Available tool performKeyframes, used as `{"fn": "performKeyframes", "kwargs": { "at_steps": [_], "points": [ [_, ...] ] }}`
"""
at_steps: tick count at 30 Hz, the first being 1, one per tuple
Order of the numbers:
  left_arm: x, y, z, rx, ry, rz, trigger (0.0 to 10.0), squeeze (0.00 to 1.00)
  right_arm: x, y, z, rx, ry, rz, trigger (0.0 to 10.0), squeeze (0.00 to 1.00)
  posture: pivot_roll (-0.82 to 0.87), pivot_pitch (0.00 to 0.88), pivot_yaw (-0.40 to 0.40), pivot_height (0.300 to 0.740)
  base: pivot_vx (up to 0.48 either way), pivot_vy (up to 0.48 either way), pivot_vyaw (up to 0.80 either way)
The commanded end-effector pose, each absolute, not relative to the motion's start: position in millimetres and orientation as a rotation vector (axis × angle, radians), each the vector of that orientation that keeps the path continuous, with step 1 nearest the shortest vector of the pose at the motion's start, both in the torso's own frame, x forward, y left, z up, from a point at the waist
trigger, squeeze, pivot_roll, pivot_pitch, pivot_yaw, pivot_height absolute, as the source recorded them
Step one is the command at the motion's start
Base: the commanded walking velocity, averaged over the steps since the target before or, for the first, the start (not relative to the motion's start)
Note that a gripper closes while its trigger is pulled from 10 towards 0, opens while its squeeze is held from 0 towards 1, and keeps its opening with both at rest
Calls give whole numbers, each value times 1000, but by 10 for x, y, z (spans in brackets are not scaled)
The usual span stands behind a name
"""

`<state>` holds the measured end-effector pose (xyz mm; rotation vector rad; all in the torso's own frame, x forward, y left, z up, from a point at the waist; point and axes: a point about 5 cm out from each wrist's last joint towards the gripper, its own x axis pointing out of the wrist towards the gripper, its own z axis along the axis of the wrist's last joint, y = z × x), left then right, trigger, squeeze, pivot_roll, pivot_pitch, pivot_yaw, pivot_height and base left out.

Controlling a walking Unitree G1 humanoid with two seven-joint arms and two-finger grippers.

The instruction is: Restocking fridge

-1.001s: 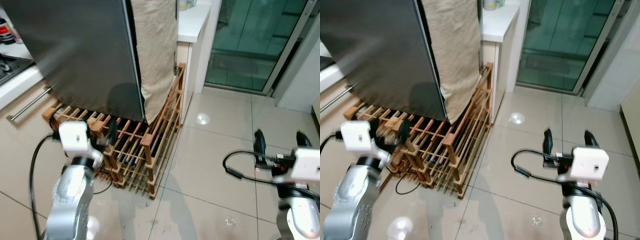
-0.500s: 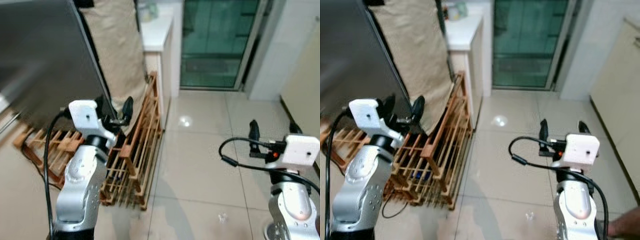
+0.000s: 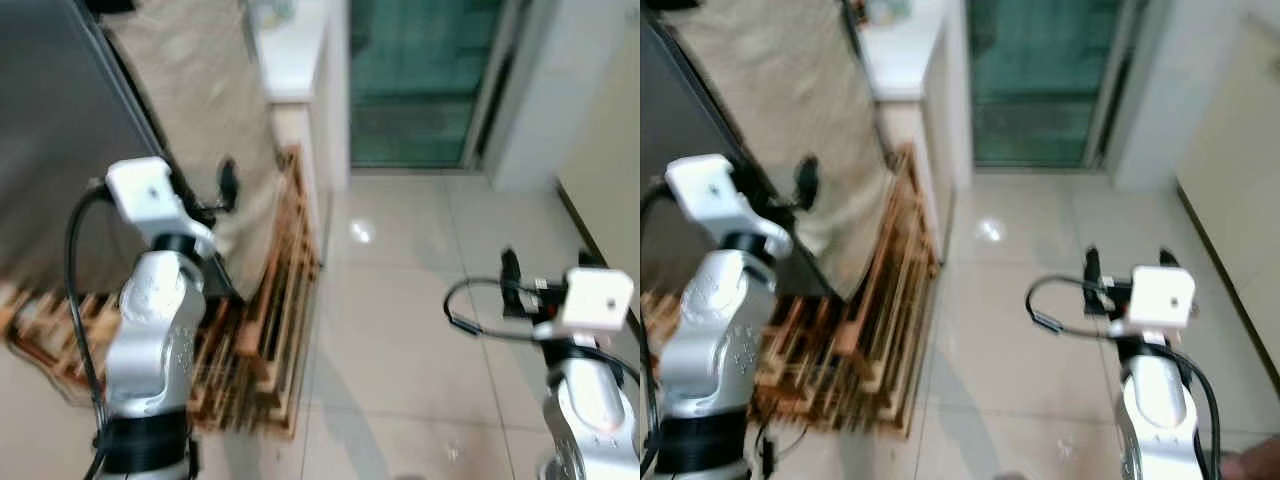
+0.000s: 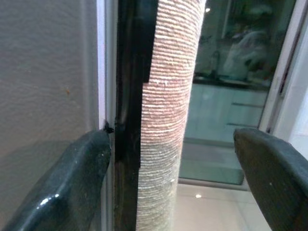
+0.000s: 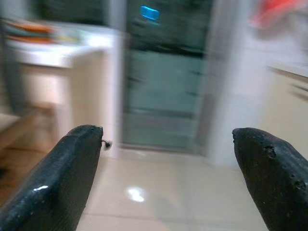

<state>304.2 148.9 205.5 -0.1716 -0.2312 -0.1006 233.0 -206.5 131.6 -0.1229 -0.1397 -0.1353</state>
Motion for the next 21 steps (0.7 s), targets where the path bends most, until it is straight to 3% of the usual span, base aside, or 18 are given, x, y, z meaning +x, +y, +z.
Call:
{"fn": "performKeyframes", "kwargs": {
  "at_steps": [1,21],
  "points": [
    [3059,1647,2067,-168,-231,-34,10000,0,2344,-1977,1347,-128,-157,-98,10000,247,-164,0,92,740,0,0,0],
    [3275,1404,1926,-230,-96,-110,10000,0,2380,-1989,1345,-139,-158,-106,10000,247,-190,0,110,740,0,0,0]
  ]
}}
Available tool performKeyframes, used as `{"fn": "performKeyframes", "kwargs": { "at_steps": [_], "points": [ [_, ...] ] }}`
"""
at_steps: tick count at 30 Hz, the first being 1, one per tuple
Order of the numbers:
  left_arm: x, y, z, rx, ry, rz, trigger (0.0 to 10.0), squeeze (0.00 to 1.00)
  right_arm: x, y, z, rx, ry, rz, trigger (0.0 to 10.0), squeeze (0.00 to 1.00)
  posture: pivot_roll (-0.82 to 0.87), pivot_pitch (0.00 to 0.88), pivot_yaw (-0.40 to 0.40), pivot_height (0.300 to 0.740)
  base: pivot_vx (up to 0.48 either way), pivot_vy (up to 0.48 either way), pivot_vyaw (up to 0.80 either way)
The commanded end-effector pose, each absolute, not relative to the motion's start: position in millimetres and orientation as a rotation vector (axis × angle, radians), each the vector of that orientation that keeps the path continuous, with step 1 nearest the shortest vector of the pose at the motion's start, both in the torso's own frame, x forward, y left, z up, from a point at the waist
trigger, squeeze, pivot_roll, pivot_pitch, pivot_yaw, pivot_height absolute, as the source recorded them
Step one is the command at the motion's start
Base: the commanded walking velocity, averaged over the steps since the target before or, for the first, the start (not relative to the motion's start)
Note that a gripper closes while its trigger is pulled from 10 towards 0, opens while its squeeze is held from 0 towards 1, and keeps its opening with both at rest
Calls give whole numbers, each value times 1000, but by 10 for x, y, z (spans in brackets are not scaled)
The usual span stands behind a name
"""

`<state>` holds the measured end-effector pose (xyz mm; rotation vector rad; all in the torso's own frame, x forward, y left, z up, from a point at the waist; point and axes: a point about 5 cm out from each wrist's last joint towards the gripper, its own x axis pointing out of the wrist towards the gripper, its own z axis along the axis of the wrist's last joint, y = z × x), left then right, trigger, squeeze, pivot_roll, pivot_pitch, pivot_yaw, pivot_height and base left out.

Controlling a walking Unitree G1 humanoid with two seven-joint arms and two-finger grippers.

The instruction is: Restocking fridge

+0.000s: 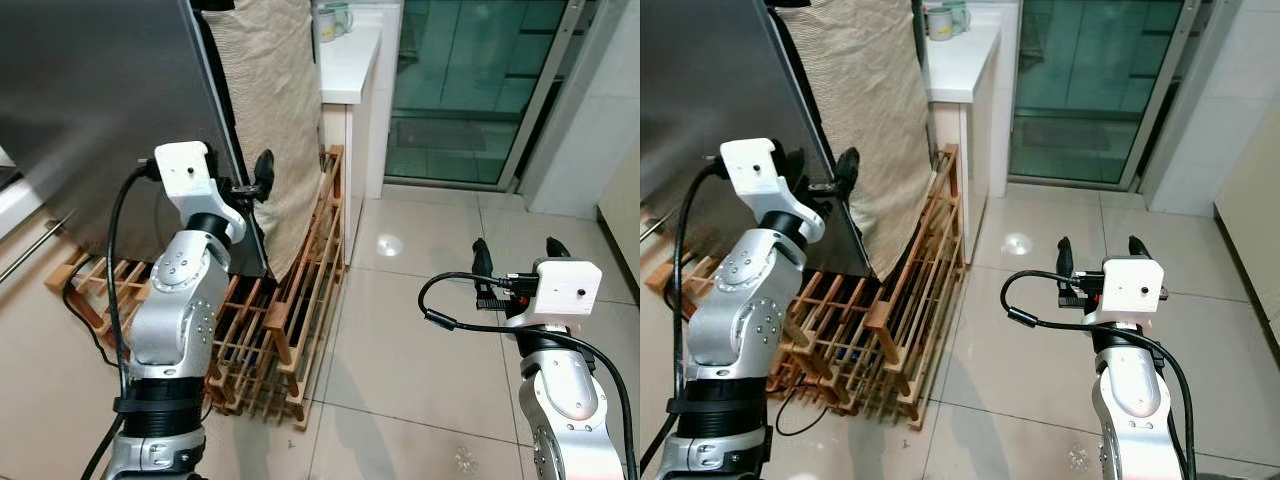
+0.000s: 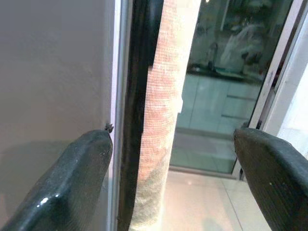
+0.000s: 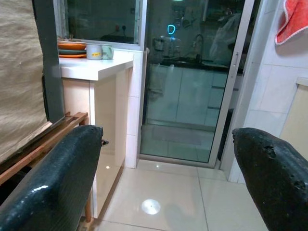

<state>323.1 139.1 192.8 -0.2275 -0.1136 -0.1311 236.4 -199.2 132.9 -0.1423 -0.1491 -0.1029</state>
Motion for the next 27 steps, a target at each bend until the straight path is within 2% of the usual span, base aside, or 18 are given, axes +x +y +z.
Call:
{"fn": "performKeyframes", "kwargs": {
  "at_steps": [1,12,27],
  "points": [
    [3287,1405,1915,-236,-90,-105,10000,0,2381,-1989,1343,-139,-158,-106,10000,247,-190,0,110,740,0,0,0],
    [3411,1353,1946,-270,-81,-108,10000,0,2398,-1994,1347,-142,-163,-109,10000,251,-202,0,112,740,0,0,0],
    [3576,1047,2075,-283,-97,-245,10000,0,2393,-1986,1341,-141,-162,-117,10000,247,-211,0,113,740,0,0,0]
  ]
}}
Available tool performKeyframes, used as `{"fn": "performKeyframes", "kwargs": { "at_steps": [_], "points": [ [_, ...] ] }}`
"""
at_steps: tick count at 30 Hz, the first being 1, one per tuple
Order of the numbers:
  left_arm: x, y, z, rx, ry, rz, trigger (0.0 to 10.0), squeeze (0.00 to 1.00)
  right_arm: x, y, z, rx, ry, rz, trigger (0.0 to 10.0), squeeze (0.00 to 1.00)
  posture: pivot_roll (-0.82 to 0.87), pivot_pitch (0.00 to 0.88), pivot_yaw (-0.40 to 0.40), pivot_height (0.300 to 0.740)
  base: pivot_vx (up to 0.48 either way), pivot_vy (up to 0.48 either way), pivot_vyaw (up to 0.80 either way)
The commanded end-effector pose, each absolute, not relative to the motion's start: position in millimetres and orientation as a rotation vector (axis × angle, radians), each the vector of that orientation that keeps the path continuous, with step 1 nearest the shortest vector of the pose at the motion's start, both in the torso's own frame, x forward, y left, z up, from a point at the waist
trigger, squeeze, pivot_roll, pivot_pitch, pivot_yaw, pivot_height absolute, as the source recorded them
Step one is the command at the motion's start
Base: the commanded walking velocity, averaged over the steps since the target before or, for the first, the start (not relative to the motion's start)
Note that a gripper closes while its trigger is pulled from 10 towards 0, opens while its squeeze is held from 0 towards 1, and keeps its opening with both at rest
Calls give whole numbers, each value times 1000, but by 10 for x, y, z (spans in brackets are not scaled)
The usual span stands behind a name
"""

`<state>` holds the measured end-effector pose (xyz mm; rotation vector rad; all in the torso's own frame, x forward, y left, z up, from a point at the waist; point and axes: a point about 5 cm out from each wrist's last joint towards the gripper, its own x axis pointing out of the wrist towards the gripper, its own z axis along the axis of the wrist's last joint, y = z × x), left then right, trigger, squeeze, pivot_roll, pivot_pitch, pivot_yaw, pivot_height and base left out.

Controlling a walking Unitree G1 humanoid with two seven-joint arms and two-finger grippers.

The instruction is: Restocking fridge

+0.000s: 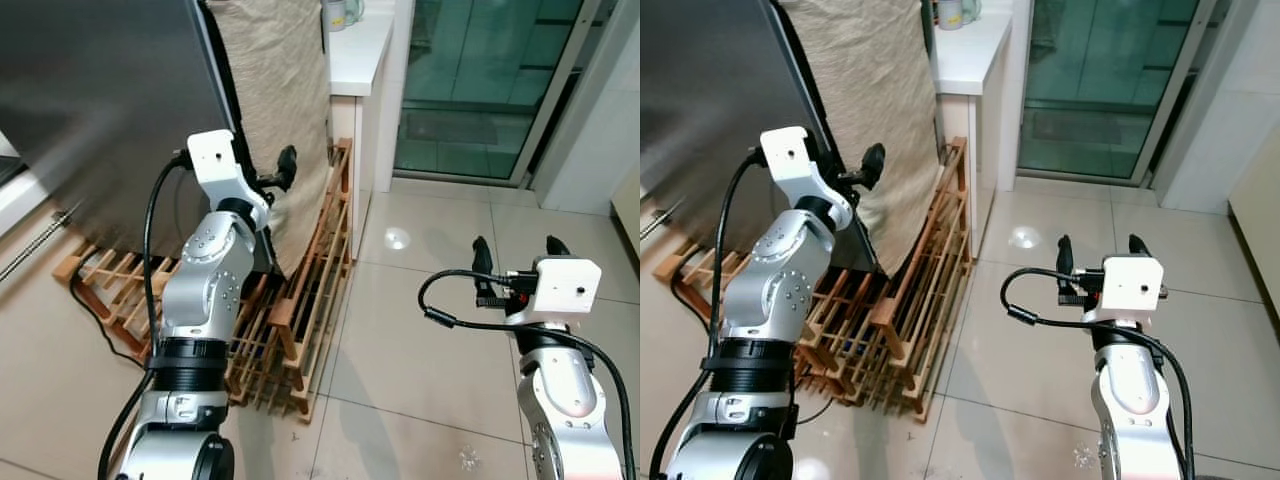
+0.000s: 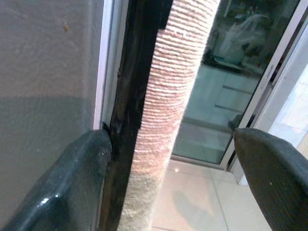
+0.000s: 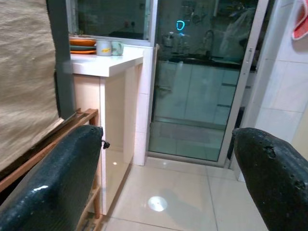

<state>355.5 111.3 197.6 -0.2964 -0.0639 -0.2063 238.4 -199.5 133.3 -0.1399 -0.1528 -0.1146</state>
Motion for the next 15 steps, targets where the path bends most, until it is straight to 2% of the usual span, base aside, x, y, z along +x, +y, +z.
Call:
{"fn": "performKeyframes", "kwargs": {
  "at_steps": [1,6,8,9,12,15],
  "points": [
    [3623,1031,2090,-262,-105,-235,10000,0,2394,-1984,1341,-140,-162,-117,10000,247,-211,0,113,740,0,0,0],
    [3786,907,2184,-227,-147,-209,10000,0,2409,-1967,1344,-138,-163,-114,10000,247,-209,0,114,740,0,0,0],
    [3848,653,2204,-242,-140,-263,10000,0,2423,-1946,1346,-135,-165,-111,10000,251,-216,0,123,740,0,0,0],
    [3848,653,2204,-242,-140,-263,10000,0,2423,-1946,1346,-135,-165,-111,10000,251,-216,0,123,740,0,0,0],
    [3785,107,2222,-301,-97,-536,10000,0,2420,-1928,1338,-127,-164,-116,10000,247,-232,0,137,740,0,0,0],
    [3696,-266,2274,-402,-62,-731,10000,0,2397,-1934,1306,-123,-153,-131,10000,251,-257,0,152,740,0,0,0]
  ]
}}
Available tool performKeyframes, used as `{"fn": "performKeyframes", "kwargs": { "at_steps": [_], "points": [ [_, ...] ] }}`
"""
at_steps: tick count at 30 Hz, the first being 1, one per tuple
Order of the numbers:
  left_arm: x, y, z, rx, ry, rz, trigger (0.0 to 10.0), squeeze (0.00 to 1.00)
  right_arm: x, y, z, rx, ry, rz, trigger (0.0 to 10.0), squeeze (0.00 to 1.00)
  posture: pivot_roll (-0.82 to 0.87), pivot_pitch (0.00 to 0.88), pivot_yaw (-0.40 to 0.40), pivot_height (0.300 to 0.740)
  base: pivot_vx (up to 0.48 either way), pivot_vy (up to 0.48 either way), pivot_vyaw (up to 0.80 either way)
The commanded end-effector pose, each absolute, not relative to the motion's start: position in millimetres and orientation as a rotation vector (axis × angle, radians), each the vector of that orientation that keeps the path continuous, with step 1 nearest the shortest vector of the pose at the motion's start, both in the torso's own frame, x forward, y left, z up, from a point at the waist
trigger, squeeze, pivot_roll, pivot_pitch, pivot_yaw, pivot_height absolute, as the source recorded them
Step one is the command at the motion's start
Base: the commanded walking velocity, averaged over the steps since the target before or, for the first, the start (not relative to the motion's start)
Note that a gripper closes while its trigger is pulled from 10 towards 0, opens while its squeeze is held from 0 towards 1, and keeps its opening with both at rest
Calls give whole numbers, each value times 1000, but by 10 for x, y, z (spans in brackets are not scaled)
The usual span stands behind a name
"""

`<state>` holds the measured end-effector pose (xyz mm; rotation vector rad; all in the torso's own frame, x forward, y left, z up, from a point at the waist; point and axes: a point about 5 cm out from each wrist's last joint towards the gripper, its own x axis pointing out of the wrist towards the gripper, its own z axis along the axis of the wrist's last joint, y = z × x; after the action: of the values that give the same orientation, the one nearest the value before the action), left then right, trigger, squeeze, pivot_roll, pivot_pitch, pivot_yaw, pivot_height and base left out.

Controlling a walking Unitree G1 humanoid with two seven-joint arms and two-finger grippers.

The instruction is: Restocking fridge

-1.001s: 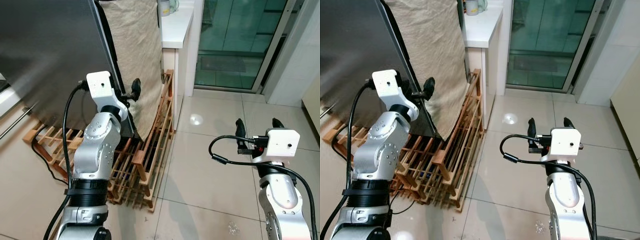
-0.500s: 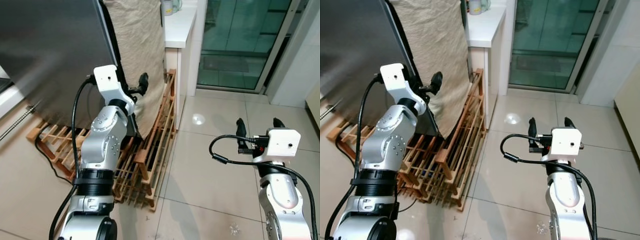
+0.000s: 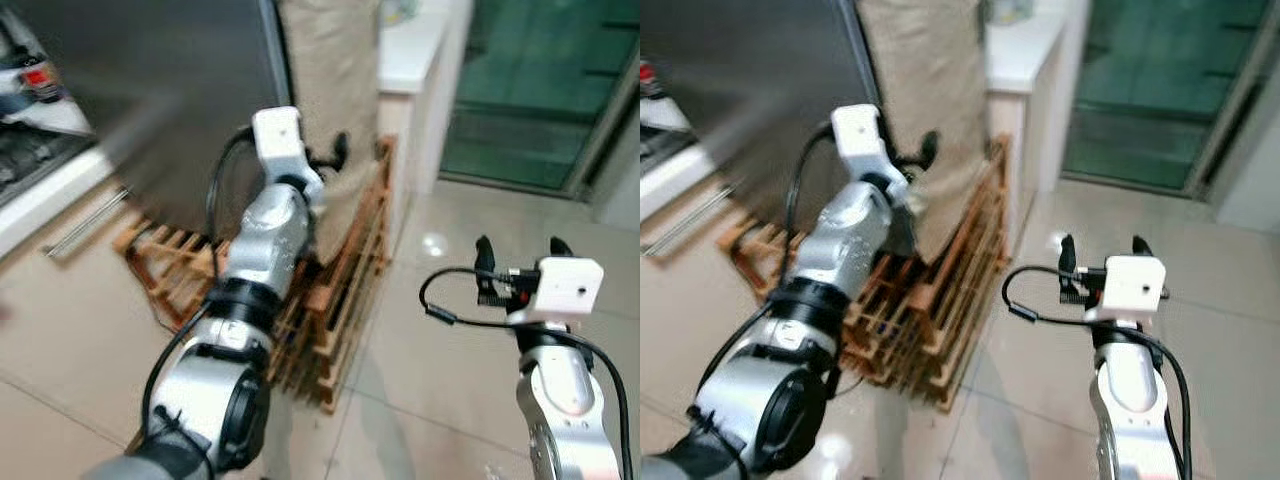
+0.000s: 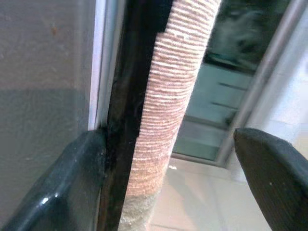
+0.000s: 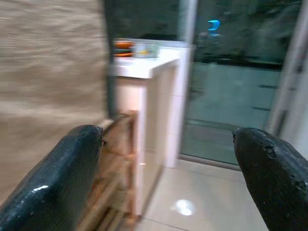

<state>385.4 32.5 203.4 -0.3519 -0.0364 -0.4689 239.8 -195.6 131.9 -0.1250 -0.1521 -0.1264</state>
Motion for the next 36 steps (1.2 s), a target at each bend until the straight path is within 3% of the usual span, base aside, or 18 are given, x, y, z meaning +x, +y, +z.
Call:
{"fn": "performKeyframes", "kwargs": {
  "at_steps": [1,4,5,6,8,9,11,14,17,18,21,24,25,26,29,31,34,36],
  "points": [
    [3643,-395,2311,-443,-60,-793,10000,0,2385,-1942,1292,-121,-148,-139,10000,247,-265,0,156,740,0,0,0],
    [3495,-655,2393,-518,-66,-935,10000,0,2362,-1952,1264,-120,-139,-149,10000,251,-277,0,162,740,0,0,0],
    [3232,-930,2534,-595,-114,-1177,10000,0,2337,-1959,1240,-122,-130,-155,10000,247,-288,0,161,740,0,0,0],
    [3232,-930,2534,-595,-114,-1177,10000,0,2337,-1959,1240,-122,-130,-155,10000,247,-288,0,161,740,0,0,0],
    [2896,-1100,2682,-663,-169,-1485,10000,0,2314,-1974,1205,-125,-116,-158,10000,251,-290,0,159,740,0,0,0],
    [2896,-1100,2682,-663,-169,-1485,10000,0,2314,-1974,1205,-125,-116,-158,10000,251,-290,0,159,740,0,0,0],
    [2709,-1097,2751,-672,-218,-1673,10000,0,2310,-1989,1174,-130,-103,-156,10000,247,-279,0,148,740,0,0,0],
    [2749,-977,2812,-694,-249,-1691,10000,0,2333,-1990,1148,-133,-92,-147,10000,247,-260,0,136,740,0,0,0],
    [2906,-746,2867,-632,-313,-1557,10000,0,2377,-1942,1160,-131,-97,-130,10000,251,-242,0,134,740,0,0,0],
    [3014,-491,2808,-549,-343,-1427,10000,0,2395,-1935,1172,-125,-104,-135,10000,251,-226,0,134,740,0,0,0],
    [3088,-254,2730,-539,-329,-1343,10000,0,2402,-1944,1169,-115,-105,-148,10000,247,-214,0,134,740,0,0,0],
    [3259,348,2484,-477,-288,-1069,10000,0,2425,-1991,1139,-90,-89,-178,10000,227,-182,0,126,740,0,0,0],
    [3259,348,2484,-477,-288,-1069,10000,0,2425,-1991,1139,-90,-89,-178,10000,227,-182,0,126,740,0,0,0],
    [3354,735,2311,-458,-255,-849,10000,0,2468,-2023,1127,-72,-79,-185,10000,227,-157,0,119,740,0,0,0],
    [3449,1255,2022,-437,-185,-491,10000,0,2555,-2073,1111,-5,-58,-203,10000,227,-127,0,111,740,0,0,0],
    [3454,1374,1944,-425,-163,-400,10000,0,2582,-2085,1104,25,-50,-210,10000,227,-127,0,111,740,0,0,0],
    [3354,1815,1600,-250,-61,-69,10000,0,2715,-2123,1096,150,-13,-240,10000,227,-110,0,97,740,0,0,631],
    [3267,1988,1456,-155,-5,61,10000,0,2771,-2098,1115,155,-7,-219,10000,239,-106,0,92,740,0,0,775]
  ]
}}
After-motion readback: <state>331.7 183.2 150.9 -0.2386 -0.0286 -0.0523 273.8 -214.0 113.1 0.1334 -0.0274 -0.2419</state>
